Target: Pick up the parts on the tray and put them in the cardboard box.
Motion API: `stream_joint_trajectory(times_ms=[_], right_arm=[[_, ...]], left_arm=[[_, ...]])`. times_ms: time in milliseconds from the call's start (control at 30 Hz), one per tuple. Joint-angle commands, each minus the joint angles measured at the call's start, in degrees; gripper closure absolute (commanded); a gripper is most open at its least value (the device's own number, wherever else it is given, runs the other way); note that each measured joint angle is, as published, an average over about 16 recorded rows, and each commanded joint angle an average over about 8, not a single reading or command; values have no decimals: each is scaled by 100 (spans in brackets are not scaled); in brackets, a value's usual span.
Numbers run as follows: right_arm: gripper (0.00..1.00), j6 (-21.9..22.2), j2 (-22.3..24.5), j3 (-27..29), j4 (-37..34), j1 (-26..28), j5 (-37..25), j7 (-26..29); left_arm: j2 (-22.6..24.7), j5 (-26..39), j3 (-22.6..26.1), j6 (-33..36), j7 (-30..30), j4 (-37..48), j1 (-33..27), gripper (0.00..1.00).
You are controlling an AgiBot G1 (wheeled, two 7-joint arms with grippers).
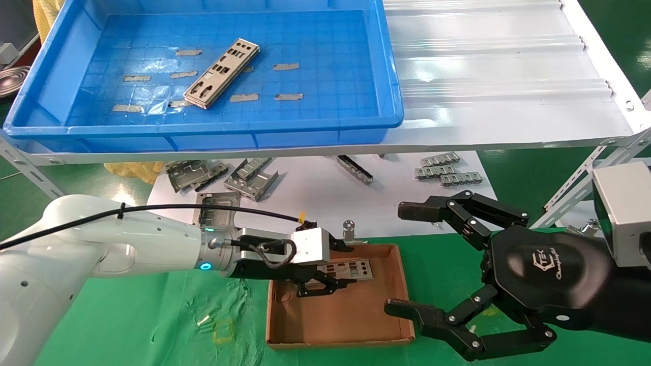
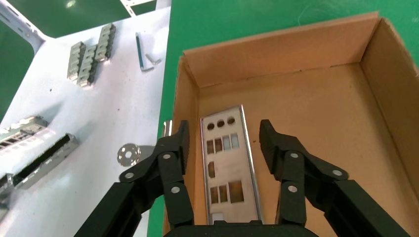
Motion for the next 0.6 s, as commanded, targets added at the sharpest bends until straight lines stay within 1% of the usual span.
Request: stream_joint_trajectory(times_ms=[33, 167, 300, 600], right_arm=[[0, 0, 0, 0, 0, 0, 0, 0], [0, 0, 0, 0, 0, 0, 0, 0], [0, 0, 0, 0, 0, 0, 0, 0], [0, 1, 1, 0, -1, -1, 1, 0]], left_arm=[[1, -30, 7, 6, 40, 1, 6, 0], [-32, -166, -32, 189, 44, 63, -12, 0], [-99, -342, -104, 521, -63, 199, -49, 0], [-347, -867, -358, 1729, -790, 691, -75, 0]])
